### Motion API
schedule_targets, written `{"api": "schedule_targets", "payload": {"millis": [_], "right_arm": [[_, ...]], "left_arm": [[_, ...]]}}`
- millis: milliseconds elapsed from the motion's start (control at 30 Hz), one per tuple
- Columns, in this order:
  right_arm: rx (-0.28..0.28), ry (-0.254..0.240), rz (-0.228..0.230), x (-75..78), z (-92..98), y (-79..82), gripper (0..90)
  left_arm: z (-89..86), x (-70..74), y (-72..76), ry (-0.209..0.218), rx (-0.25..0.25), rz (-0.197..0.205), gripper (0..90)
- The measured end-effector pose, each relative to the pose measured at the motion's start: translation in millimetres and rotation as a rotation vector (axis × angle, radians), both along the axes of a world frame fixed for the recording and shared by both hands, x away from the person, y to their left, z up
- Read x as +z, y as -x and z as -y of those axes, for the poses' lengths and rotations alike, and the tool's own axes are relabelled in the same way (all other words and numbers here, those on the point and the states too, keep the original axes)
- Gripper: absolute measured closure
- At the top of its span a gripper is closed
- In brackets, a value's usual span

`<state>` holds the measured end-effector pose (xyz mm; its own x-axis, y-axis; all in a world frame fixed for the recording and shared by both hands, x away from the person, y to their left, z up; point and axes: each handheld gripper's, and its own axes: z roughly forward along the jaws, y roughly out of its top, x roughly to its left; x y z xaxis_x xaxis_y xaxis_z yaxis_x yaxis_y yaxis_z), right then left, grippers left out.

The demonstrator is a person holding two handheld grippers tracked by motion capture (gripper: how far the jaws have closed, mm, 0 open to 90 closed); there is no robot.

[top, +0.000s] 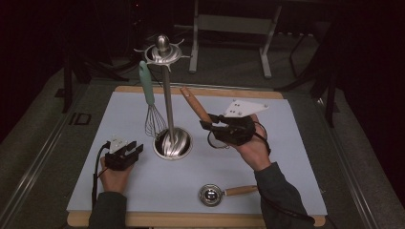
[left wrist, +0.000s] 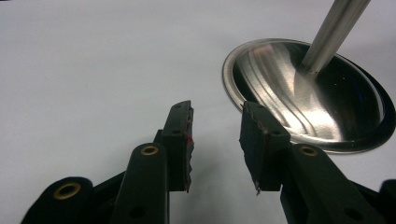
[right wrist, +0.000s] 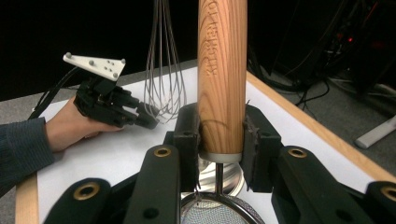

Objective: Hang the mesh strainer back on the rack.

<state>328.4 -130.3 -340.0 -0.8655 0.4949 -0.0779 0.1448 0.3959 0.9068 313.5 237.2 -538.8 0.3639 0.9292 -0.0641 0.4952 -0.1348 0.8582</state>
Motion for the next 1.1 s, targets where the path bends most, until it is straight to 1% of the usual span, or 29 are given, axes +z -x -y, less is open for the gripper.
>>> {"api": "schedule_targets", "payload": {"millis": [67, 100, 133, 167, 200, 233, 267, 300, 400, 467, 567, 633, 733, 867, 900, 933, 1100], "right_arm": [[-0.002, -0.004, 0.002, 2.1, 0.3, 0.0, 70.8], [-0.005, -0.01, 0.018, 9.0, 1.4, 0.3, 70.8], [-0.005, -0.01, 0.018, 9.0, 1.4, 0.3, 70.8], [-0.004, -0.012, 0.031, 15.4, 1.6, 1.8, 70.8], [-0.004, -0.012, 0.031, 15.4, 1.6, 1.8, 70.8], [-0.002, -0.017, 0.044, 21.0, 1.3, 3.2, 70.8], [-0.002, -0.017, 0.044, 21.0, 1.3, 3.2, 70.8], [0.004, -0.021, 0.059, 28.2, 0.4, 4.9, 70.8], [0.01, -0.026, 0.075, 37.6, -1.6, 6.3, 70.8], [0.012, -0.029, 0.079, 39.8, -2.3, 6.5, 70.8], [0.022, -0.033, 0.099, 48.7, -6.6, 8.6, 70.8], [0.033, -0.04, 0.104, 52.7, -9.5, 10.5, 70.8], [0.043, -0.043, 0.115, 57.2, -14.3, 12.5, 70.7], [0.053, -0.041, 0.118, 59.3, -21.0, 12.9, 70.7], [0.052, -0.032, 0.123, 58.8, -23.3, 11.8, 70.7], [0.049, -0.026, 0.118, 58.0, -25.0, 10.6, 70.7], [0.034, -0.016, 0.104, 52.7, -30.1, 1.0, 70.8]], "left_arm": [[-0.1, 0.0, 0.0, -0.003, -0.001, -0.001, 64.2], [-0.1, 0.0, -0.1, -0.003, -0.002, -0.001, 64.2], [0.0, 0.0, -0.1, -0.003, -0.001, -0.001, 64.2], [0.1, 0.0, -0.1, -0.004, -0.001, -0.001, 64.2], [0.2, 0.0, -0.1, -0.004, -0.001, -0.001, 64.2], [0.2, 0.0, -0.1, -0.005, -0.002, -0.001, 64.2], [0.3, -0.1, -0.1, -0.005, -0.002, -0.001, 64.2], [0.3, -0.1, -0.1, -0.005, -0.001, -0.001, 64.2], [0.3, 0.0, -0.2, -0.006, -0.002, -0.001, 64.2], [0.3, 0.0, -0.2, -0.008, -0.003, -0.002, 64.2], [0.2, -0.1, -0.4, -0.006, -0.002, -0.002, 64.2], [0.3, -0.2, -0.5, -0.006, -0.001, -0.002, 64.2], [0.6, -0.2, -0.6, -0.008, -0.002, -0.004, 64.1], [0.6, -0.2, -0.5, -0.009, -0.001, -0.003, 64.0], [0.6, -0.2, -0.5, -0.009, -0.001, -0.003, 64.0], [0.6, -0.2, -0.5, -0.009, 0.0, -0.003, 64.0], [0.8, -0.1, -0.6, -0.012, 0.0, -0.006, 64.0]]}}
